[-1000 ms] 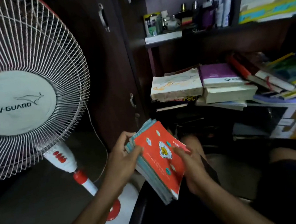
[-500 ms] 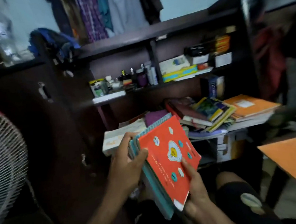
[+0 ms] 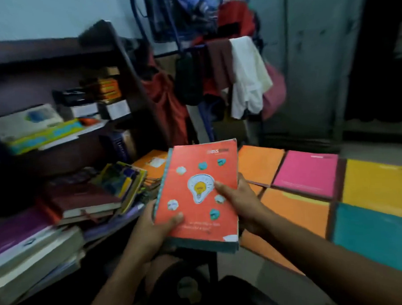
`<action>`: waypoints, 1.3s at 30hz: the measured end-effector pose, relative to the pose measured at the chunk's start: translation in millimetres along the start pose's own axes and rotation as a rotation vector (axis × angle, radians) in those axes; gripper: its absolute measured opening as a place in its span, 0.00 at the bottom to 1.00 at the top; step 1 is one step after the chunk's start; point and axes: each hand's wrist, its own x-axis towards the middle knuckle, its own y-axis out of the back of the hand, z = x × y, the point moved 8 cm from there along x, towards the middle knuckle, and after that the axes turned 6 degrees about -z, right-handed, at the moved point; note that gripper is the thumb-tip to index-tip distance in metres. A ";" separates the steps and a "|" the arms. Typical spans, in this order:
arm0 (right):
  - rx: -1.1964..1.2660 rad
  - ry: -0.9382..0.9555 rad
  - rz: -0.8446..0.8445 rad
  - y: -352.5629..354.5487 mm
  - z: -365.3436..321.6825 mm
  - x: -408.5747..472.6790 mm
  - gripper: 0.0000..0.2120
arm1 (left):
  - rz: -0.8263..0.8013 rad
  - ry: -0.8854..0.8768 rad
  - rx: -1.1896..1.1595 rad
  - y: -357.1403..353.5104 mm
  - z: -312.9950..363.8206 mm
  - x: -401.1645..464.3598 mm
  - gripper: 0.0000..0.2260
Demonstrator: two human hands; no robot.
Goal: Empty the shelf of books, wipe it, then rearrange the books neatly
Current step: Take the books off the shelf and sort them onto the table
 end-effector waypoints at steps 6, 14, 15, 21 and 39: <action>-0.145 -0.216 0.137 65.3 34.1 30.2 0.21 | -0.117 0.195 0.234 -36.6 -3.3 95.2 0.18; -0.262 -0.366 0.104 82.6 67.8 40.3 0.14 | -0.202 0.416 0.477 -46.4 -55.0 134.5 0.22; -0.227 -0.379 0.094 83.6 67.5 40.4 0.13 | -0.205 0.414 0.480 -46.2 -53.9 134.1 0.21; -0.133 -0.363 0.149 82.2 53.0 31.1 0.10 | -0.193 0.345 0.506 -53.2 -31.0 131.1 0.21; -0.394 -0.376 0.380 189.5 -3.2 -122.4 0.11 | -0.372 0.045 0.742 -208.7 -23.4 46.3 0.33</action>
